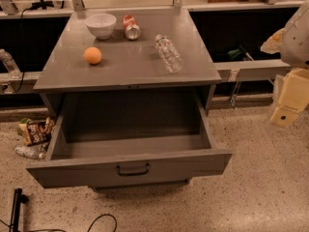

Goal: Place orange into top drawer

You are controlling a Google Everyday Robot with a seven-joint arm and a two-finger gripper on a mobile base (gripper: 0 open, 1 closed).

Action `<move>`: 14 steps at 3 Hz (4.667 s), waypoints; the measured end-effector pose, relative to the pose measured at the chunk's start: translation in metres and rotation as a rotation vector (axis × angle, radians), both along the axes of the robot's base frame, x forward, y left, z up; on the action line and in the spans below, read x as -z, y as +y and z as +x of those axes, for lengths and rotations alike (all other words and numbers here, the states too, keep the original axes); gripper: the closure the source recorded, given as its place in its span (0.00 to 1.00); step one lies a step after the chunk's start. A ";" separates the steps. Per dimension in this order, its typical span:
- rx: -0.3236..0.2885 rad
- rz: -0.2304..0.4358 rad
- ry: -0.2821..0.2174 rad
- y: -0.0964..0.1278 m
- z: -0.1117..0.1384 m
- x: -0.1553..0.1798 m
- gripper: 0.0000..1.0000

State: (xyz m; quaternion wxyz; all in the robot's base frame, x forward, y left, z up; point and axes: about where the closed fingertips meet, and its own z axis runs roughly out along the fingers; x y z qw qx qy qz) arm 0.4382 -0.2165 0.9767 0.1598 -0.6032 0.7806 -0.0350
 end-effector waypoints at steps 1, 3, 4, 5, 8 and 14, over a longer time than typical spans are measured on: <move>0.000 0.000 0.000 0.000 0.000 0.000 0.00; 0.009 0.272 -0.054 0.062 0.082 0.019 0.00; -0.006 0.460 -0.094 0.106 0.135 0.018 0.00; -0.018 0.618 -0.118 0.167 0.189 0.032 0.00; -0.046 0.719 -0.165 0.238 0.247 0.053 0.00; -0.157 0.888 -0.015 0.423 0.353 0.119 0.13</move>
Offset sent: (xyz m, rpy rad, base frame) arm 0.1015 0.0791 -0.0294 0.3588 -0.0429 -0.0328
